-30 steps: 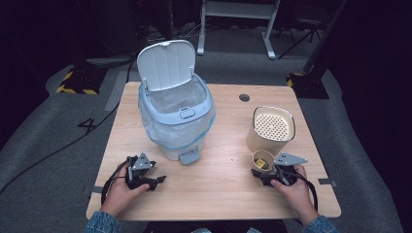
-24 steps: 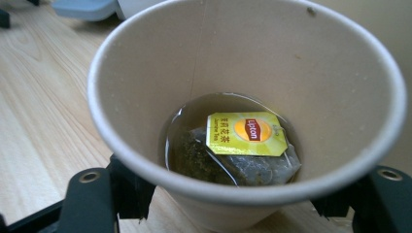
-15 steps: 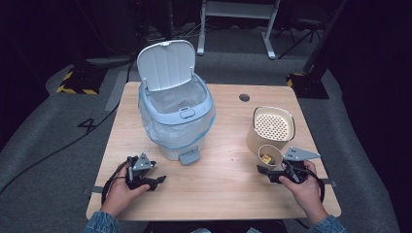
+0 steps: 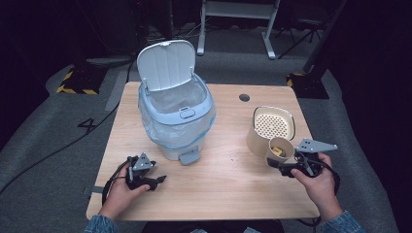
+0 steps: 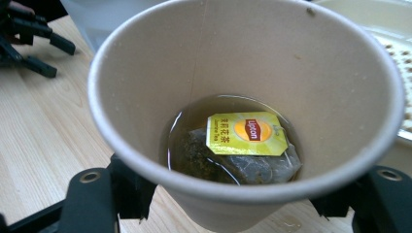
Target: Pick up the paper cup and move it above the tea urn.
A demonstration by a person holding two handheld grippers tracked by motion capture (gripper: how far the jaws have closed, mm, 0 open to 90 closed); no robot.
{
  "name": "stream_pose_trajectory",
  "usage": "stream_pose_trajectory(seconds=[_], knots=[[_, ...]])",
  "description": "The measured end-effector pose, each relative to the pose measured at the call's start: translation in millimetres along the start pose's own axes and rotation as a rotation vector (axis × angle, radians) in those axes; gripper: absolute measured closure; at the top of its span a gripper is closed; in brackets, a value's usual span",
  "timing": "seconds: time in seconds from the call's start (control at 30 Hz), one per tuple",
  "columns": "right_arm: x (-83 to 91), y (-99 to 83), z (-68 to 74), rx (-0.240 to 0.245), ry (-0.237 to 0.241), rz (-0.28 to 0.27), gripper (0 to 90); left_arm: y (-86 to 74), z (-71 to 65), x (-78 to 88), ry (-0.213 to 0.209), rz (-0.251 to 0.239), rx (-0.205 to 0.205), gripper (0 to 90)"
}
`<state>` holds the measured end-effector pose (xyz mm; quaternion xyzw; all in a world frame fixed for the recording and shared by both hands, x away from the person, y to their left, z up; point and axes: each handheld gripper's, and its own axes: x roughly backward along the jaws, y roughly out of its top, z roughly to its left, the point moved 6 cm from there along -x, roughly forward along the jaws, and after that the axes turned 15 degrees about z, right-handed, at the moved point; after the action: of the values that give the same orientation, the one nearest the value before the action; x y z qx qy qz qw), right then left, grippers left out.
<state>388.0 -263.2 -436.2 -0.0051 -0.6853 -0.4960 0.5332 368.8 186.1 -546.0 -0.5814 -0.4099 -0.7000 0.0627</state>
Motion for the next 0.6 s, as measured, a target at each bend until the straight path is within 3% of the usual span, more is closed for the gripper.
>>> stream_pose_trajectory(seconds=[0.6], knots=[[43.2, 35.7, -18.0, -0.035, -0.006, -0.032, 32.3, 0.1, -0.2, -0.1, -0.001, -0.002, 0.004, 29.9]])
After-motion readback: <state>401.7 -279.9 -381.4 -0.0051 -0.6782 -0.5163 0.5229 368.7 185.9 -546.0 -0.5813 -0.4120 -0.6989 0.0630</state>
